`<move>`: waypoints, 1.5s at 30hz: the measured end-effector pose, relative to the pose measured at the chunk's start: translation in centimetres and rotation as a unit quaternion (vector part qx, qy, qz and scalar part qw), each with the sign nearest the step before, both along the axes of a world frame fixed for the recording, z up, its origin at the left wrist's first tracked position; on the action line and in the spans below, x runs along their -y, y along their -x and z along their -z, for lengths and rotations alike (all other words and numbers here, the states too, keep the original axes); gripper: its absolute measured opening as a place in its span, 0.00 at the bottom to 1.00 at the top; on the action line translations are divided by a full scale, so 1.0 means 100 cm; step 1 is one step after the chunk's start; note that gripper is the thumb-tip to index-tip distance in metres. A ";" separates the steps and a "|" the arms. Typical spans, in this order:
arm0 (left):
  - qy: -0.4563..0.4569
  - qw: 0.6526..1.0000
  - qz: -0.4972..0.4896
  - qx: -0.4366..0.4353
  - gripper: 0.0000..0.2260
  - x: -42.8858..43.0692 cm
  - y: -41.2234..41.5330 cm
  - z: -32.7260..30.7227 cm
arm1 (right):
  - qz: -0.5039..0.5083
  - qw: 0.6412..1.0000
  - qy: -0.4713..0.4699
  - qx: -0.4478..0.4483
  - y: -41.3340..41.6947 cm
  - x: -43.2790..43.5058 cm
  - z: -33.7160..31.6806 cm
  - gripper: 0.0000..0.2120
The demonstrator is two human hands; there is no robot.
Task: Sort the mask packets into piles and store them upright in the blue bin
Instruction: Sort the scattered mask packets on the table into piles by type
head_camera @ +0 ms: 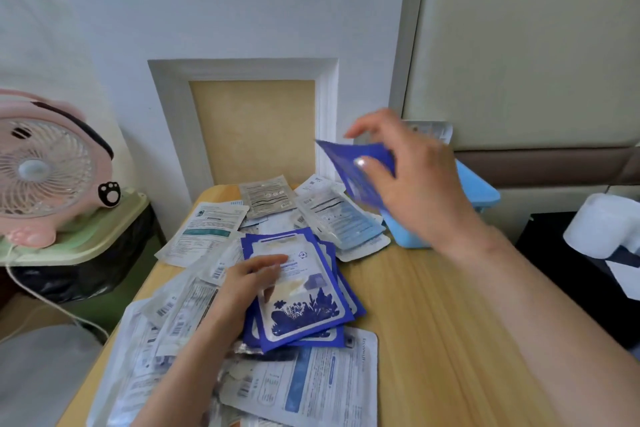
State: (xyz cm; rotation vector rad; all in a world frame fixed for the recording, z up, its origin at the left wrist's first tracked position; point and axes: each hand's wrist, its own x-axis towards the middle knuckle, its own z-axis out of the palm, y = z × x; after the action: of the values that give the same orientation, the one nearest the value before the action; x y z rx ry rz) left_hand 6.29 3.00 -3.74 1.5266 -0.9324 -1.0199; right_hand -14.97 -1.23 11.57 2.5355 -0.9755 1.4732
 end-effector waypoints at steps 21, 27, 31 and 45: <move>0.030 0.985 -0.037 -0.164 0.06 -0.003 0.055 -0.014 | 0.039 0.878 -0.474 0.051 0.026 0.010 0.109 0.22; 0.107 0.968 -0.104 -0.202 0.04 0.006 0.084 -0.013 | -0.002 0.769 -0.632 0.100 0.050 0.004 0.114 0.26; 0.137 0.968 -0.119 -0.175 0.07 0.006 0.091 -0.015 | 0.028 0.758 -0.632 0.161 0.050 0.005 0.115 0.27; 0.199 0.967 -0.101 -0.123 0.14 -0.002 0.061 -0.034 | 0.105 0.935 -0.330 -0.083 0.057 0.045 0.056 0.15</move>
State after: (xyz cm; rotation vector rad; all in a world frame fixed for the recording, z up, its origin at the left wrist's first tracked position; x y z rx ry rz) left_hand 0.19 3.22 -0.31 1.1055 -0.7357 -0.7965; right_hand -20.71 -5.73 5.94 2.7613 -1.8961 0.9569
